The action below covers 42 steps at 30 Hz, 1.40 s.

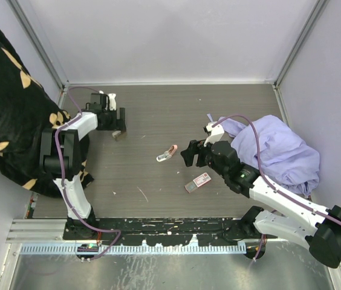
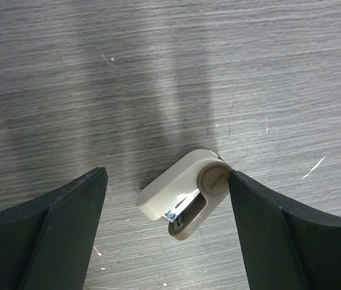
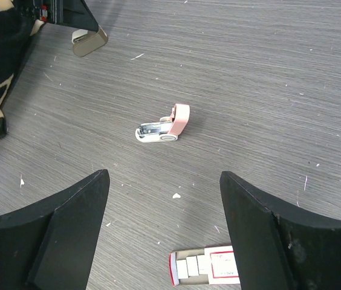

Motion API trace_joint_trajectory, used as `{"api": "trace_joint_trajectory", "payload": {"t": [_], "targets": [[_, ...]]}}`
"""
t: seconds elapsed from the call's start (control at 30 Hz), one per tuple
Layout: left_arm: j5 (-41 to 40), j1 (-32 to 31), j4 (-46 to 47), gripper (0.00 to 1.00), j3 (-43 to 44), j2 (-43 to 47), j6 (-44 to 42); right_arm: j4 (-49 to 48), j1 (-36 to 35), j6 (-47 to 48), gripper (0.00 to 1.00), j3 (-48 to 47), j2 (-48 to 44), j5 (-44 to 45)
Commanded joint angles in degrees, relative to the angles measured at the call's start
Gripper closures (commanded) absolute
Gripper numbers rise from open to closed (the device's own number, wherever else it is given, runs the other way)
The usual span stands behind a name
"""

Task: Load the staples into the stapler
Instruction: Adjust the stapler at the center of the board.

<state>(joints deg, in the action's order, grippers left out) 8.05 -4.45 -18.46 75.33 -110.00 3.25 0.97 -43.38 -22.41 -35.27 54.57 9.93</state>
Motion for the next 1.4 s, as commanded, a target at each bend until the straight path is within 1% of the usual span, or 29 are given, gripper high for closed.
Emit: {"api": "trace_joint_trajectory", "payload": {"t": [0.0, 0.23, 0.37, 0.5, 0.6, 0.73, 0.83, 1.03, 1.1, 1.2, 1.27, 1.37], "targets": [[3.6, 0.4, -1.6, 0.16, 1.7, -0.3, -4.0, -1.7, 0.2, 0.4, 0.20, -0.8, -0.8, 0.7], [6.6, 0.4, -3.6, 0.18, 1.1, 0.1, -6.2, -1.6, 0.2, 0.4, 0.20, -1.0, -0.3, 1.0], [8.4, 0.2, -4.4, 0.21, 0.6, 0.6, -6.9, -1.7, 0.3, 0.4, 0.20, -0.9, -0.2, 1.2], [8.7, -0.7, -3.8, 0.25, -0.7, 2.1, -5.9, -1.7, 0.2, 0.4, 0.20, -0.5, -0.3, 1.5], [8.7, -1.2, -3.9, 0.31, -1.6, 3.1, -4.1, -1.7, 0.3, 0.3, 0.20, -0.4, -0.3, 1.6], [6.0, -1.3, -4.3, 0.34, -4.5, 4.6, -1.0, -1.8, 0.3, 0.0, 0.20, -0.3, -0.4, 1.6], [2.2, -1.3, -6.4, 0.34, -5.9, 5.7, 1.3, -1.9, 0.2, -0.1, 0.20, -0.3, -0.6, 1.4], [-0.7, -1.1, -6.8, 0.35, -10.4, 10.7, 5.6, -1.9, 0.3, -0.4, 0.20, -0.3, -0.8, 0.9], [0.1, -1.1, -6.7, 0.37, -11.2, 12.2, 7.4, -1.9, 0.2, -0.6, 0.20, -0.3, -1.0, 0.8], [3.4, -1.4, -3.1, 0.36, -12.8, 15.5, 12.7, -1.8, 0.2, -1.0, 0.20, 0.0, -1.5, 0.8], [3.8, -3.1, -0.2, 0.30, -13.8, 17.4, 15.3, -1.9, 0.3, -1.3, 0.20, 0.2, -1.8, 0.9], [0.5, -7.9, 1.4, 0.27, -13.0, 18.2, 15.4, -1.8, 0.3, -1.3, 0.20, 0.3, -2.2, 1.2]]}}
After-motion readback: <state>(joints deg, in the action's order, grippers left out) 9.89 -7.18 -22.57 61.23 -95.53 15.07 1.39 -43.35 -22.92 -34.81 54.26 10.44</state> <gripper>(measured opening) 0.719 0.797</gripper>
